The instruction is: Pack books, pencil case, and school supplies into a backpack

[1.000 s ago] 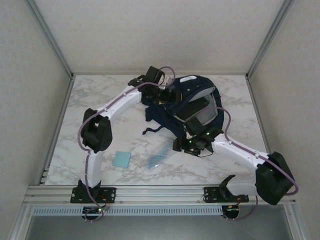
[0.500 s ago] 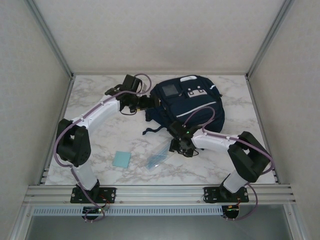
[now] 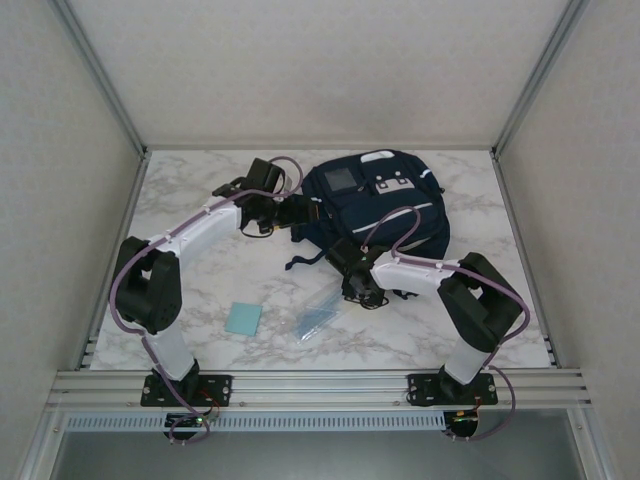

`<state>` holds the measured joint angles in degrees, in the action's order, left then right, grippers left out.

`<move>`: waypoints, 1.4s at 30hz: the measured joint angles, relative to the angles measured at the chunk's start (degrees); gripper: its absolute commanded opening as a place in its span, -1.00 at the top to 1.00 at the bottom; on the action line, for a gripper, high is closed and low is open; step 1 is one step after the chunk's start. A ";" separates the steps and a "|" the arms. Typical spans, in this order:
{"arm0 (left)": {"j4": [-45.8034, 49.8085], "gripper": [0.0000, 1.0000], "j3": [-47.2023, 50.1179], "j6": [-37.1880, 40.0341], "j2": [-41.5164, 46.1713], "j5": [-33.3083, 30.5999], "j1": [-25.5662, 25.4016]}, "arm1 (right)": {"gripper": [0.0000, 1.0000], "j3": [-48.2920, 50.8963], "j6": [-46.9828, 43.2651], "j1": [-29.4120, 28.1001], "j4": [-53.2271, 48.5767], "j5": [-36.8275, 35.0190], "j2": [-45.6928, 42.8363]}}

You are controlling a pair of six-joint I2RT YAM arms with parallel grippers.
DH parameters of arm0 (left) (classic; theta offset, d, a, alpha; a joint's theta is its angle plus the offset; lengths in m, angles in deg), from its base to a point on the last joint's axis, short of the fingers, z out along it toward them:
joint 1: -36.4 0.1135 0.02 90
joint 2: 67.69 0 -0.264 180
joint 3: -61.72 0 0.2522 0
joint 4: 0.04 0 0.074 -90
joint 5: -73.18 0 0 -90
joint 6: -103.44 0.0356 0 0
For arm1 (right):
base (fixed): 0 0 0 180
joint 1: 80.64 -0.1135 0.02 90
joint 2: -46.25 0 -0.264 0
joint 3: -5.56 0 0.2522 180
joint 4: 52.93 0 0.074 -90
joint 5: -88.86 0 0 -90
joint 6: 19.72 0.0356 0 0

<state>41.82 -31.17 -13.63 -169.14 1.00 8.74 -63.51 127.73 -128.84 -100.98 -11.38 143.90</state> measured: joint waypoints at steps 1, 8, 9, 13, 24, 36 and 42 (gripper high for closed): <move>-0.11 -0.95 0.35 0.00 0.11 -0.02 0.02 | 0.96 -0.02 -0.26 0.00 -0.02 -0.07 0.00; -2.29 -0.94 3.56 0.04 1.97 0.52 0.92 | 1.00 -2.01 -6.69 0.02 -2.25 0.44 0.63; -2.67 -0.93 4.02 0.04 2.51 0.74 1.20 | 1.00 -2.34 -8.35 0.02 -2.32 0.87 0.66; -3.85 -0.92 5.25 0.09 4.46 1.40 2.08 | 1.00 -5.18 -12.87 0.04 -0.96 3.06 0.48; -7.13 -0.89 8.70 0.26 6.73 3.69 2.29 | 1.00 -13.62 -24.90 0.83 2.40 5.95 -3.80; -24.04 -0.83 16.68 -0.98 3.43 16.79 2.29 | 1.00 -13.70 -34.23 9.66 3.41 7.34 -3.80; -31.15 -0.72 16.68 -1.49 -2.21 21.57 2.27 | 1.00 -11.96 -38.34 11.96 7.28 11.10 -4.28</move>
<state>10.67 -14.50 -15.12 -171.35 22.58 11.01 -75.47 89.39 -116.89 -93.70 -0.28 139.61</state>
